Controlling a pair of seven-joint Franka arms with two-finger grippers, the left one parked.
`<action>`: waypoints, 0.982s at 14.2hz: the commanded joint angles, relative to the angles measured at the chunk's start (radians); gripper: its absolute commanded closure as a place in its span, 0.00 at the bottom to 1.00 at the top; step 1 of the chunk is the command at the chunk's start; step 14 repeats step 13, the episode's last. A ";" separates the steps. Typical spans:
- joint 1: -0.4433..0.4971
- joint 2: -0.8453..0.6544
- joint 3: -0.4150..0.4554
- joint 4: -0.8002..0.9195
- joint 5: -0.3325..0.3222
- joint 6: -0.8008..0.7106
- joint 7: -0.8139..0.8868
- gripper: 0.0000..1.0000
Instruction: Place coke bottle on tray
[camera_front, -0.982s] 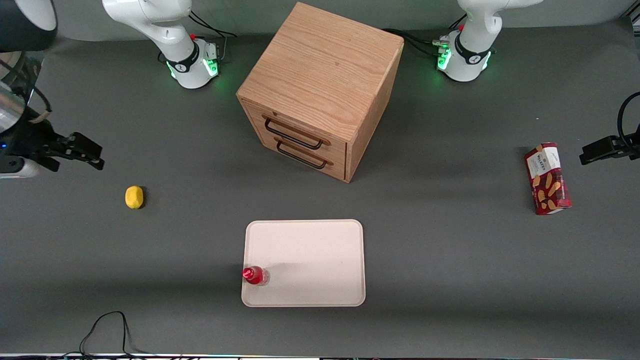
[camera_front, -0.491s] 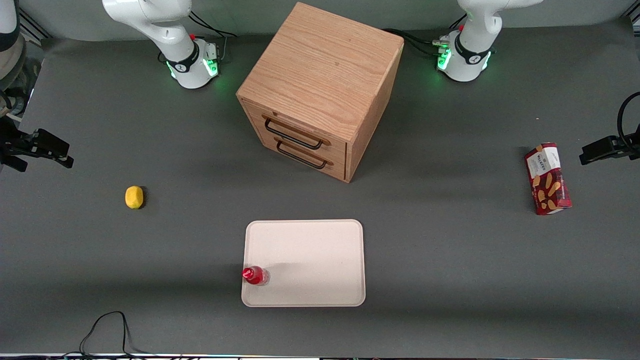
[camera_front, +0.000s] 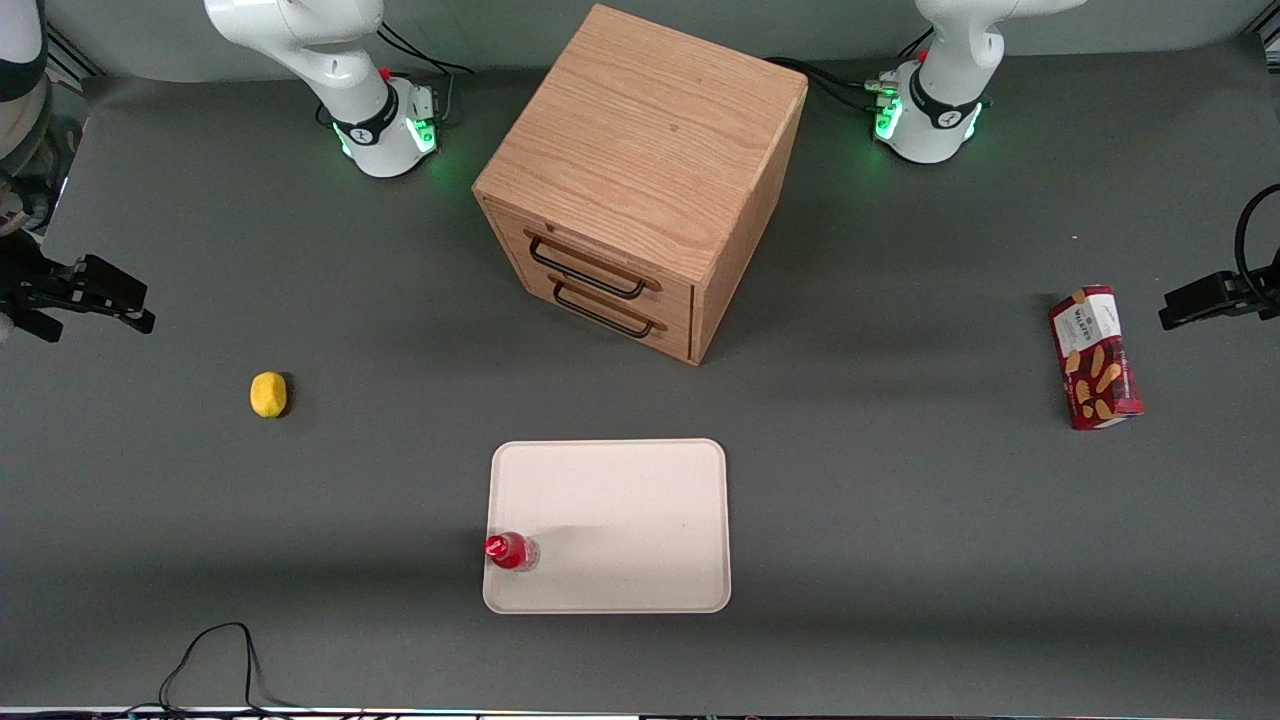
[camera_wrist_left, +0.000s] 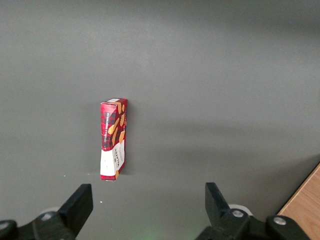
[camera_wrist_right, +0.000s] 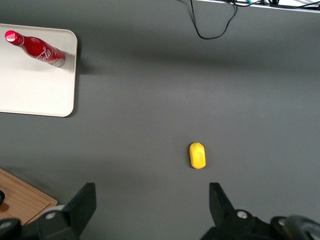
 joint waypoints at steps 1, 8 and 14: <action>0.017 -0.023 -0.020 -0.022 0.006 -0.006 -0.010 0.00; 0.017 -0.013 -0.021 0.001 0.018 -0.092 -0.005 0.00; 0.017 -0.013 -0.015 0.006 0.018 -0.090 -0.039 0.00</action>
